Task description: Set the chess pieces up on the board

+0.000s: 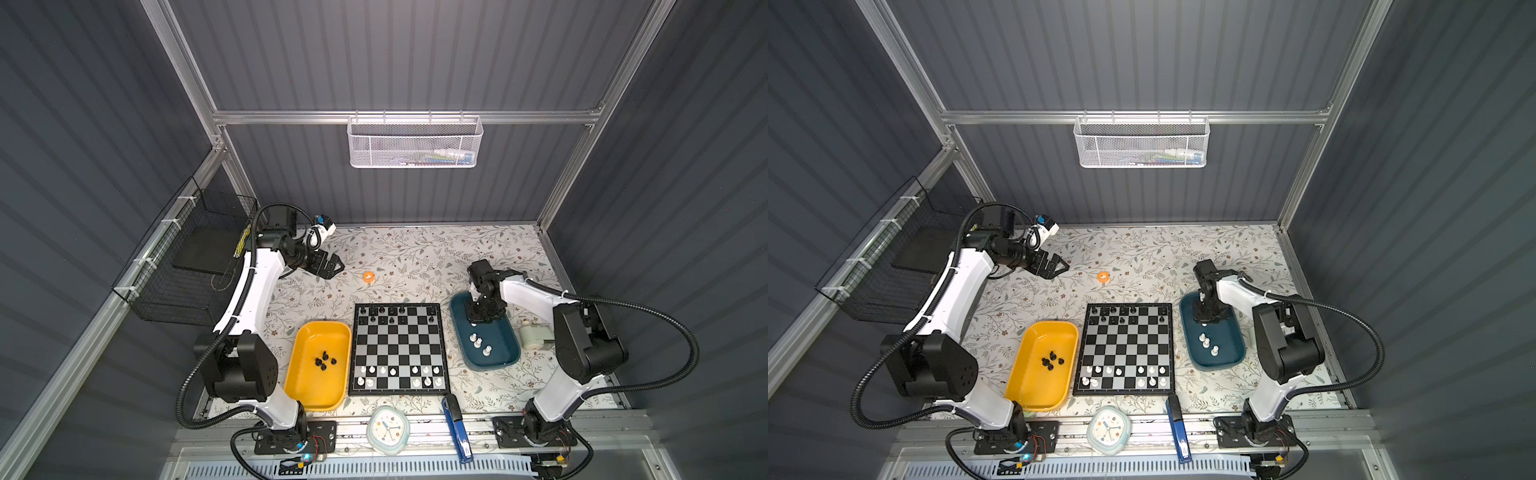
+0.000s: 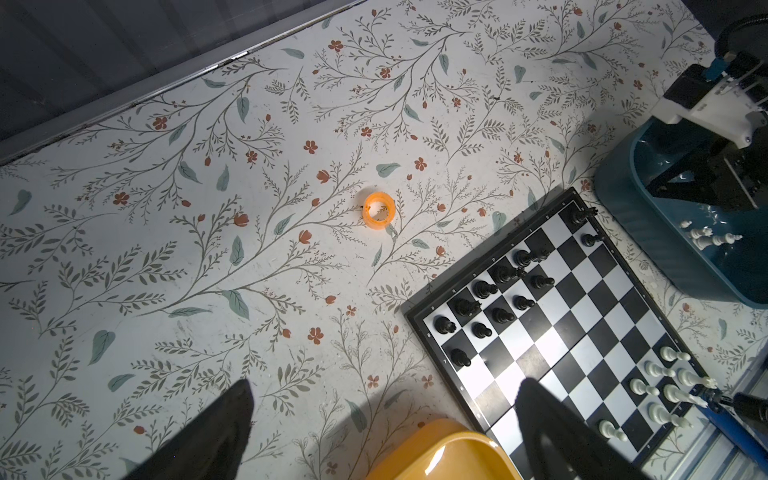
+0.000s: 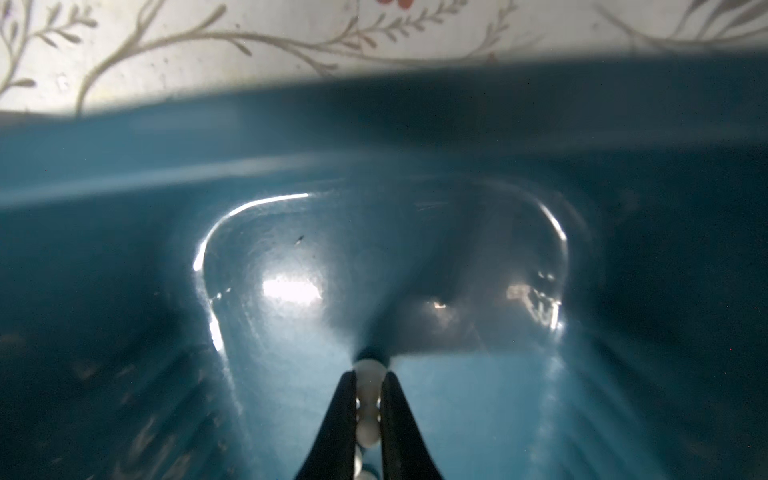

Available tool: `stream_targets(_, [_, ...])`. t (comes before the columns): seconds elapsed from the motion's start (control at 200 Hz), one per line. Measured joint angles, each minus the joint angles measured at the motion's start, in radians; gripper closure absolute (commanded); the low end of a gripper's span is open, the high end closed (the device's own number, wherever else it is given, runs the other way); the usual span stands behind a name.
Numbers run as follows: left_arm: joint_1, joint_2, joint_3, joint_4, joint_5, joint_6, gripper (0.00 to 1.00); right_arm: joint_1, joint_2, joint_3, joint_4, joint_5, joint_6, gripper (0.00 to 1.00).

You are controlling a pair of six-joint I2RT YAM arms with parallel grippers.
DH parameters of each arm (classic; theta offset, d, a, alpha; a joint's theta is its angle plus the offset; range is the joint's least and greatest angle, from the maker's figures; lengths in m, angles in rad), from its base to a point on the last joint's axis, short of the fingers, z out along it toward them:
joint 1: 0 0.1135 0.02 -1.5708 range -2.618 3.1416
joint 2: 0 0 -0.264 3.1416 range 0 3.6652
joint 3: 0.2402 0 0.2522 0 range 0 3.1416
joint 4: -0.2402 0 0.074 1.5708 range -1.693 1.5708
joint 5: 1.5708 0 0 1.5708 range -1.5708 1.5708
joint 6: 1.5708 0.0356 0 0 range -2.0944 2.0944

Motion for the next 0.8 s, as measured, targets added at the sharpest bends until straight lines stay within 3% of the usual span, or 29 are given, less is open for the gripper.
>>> stream_targets(0.795, [0.000, 0.000, 0.000, 0.000, 0.001, 0.000, 0.00, 0.043, -0.089, 0.000, -0.066, 0.035, -0.006, 0.85])
